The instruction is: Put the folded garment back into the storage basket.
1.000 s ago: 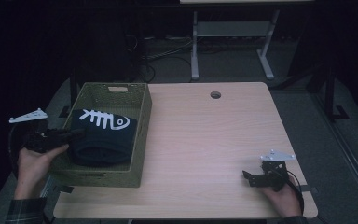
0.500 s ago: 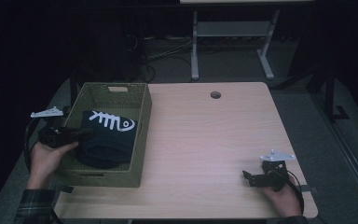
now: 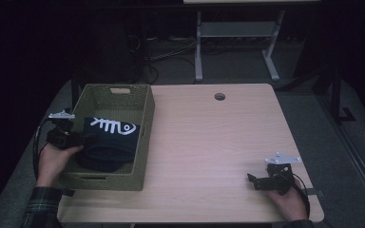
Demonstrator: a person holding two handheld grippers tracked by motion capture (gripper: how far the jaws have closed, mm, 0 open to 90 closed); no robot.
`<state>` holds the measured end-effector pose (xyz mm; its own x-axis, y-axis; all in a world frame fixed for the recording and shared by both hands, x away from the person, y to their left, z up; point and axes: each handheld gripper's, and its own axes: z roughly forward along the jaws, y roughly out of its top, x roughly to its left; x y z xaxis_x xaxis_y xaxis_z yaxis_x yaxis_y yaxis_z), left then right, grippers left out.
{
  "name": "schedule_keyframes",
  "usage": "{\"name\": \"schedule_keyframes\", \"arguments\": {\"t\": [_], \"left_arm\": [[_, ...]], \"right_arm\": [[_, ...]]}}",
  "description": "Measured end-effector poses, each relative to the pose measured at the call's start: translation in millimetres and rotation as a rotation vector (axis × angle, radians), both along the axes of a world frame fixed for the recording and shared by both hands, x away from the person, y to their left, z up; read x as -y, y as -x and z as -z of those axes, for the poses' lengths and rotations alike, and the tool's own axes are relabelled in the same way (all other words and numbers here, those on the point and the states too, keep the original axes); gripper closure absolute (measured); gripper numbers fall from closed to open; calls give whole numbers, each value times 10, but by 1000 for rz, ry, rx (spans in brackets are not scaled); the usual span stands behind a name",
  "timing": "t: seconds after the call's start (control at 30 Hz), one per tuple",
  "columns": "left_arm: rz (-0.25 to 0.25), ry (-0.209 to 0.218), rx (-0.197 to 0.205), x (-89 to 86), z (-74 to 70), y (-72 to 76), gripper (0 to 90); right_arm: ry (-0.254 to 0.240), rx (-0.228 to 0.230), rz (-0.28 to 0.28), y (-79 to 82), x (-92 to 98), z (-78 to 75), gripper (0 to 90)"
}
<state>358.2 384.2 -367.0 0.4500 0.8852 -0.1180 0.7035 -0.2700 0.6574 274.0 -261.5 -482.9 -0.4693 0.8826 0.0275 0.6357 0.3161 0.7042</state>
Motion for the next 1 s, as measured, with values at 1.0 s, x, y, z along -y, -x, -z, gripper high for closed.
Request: {"name": "schedule_keyframes", "arguments": {"t": [1.0], "left_arm": [[-48, -53, 75, 113, -205, 140, 343]], "right_arm": [[0, 0, 0, 0, 0, 0, 26]]}}
